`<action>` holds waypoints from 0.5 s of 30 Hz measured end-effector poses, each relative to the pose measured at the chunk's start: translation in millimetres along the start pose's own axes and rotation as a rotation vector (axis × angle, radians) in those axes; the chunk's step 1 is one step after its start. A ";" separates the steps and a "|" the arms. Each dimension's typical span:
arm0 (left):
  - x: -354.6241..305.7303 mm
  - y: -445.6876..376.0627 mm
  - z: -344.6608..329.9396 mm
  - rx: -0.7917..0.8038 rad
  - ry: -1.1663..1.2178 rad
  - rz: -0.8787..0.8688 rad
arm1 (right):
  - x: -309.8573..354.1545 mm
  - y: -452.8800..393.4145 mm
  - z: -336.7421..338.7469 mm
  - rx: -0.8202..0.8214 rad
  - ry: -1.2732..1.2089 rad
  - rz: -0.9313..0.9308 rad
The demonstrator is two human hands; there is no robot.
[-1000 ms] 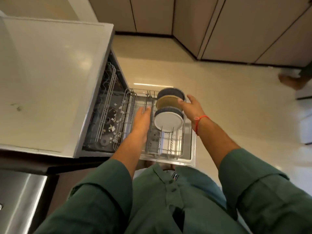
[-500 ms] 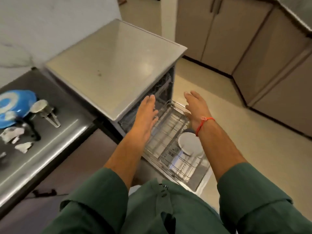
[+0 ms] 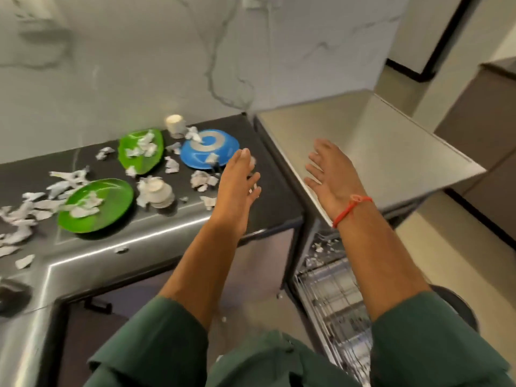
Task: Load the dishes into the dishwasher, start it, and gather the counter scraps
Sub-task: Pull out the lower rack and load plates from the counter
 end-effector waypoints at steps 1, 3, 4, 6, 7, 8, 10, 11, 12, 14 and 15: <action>-10.5 -9.6 19.8 -0.029 0.023 -0.008 | -3.8 2.1 -25.0 0.026 0.003 0.001; -28.2 -24.1 54.1 -0.094 0.075 -0.024 | -12.1 5.0 -69.6 0.092 0.022 -0.008; -35.9 -31.0 71.4 -0.135 0.100 -0.033 | -17.2 8.1 -92.9 0.134 0.028 -0.014; -50.7 -39.9 105.9 -0.219 0.134 -0.045 | -28.1 14.3 -136.5 0.205 0.060 -0.036; -55.6 -43.5 119.5 -0.255 0.145 -0.046 | -31.3 18.6 -152.5 0.233 0.076 -0.050; -61.3 -47.2 136.6 -0.296 0.163 -0.053 | -36.1 23.3 -173.2 0.271 0.083 -0.066; -68.9 -52.6 168.2 -0.374 0.197 -0.070 | -47.2 31.1 -207.2 0.352 0.120 -0.094; -72.4 -54.2 183.7 -0.409 0.209 -0.075 | -52.6 35.1 -223.3 0.389 0.133 -0.109; -74.9 -55.0 195.8 -0.436 0.216 -0.078 | -56.7 39.0 -236.0 0.427 0.136 -0.121; -80.4 -55.4 220.2 -0.509 0.230 -0.102 | -66.1 47.1 -265.2 0.511 0.147 -0.159; -83.4 -54.9 231.2 -0.550 0.234 -0.117 | -71.0 50.6 -279.6 0.547 0.154 -0.179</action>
Point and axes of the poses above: each hand's wrist, its own y-axis away from the middle knuckle, its own z-axis out of the back of the hand, x = y × z, the point moved 1 cm from there along -y, towards the middle knuckle, and after that the axes turned 13 degrees about -x, right-handed, at the moved point
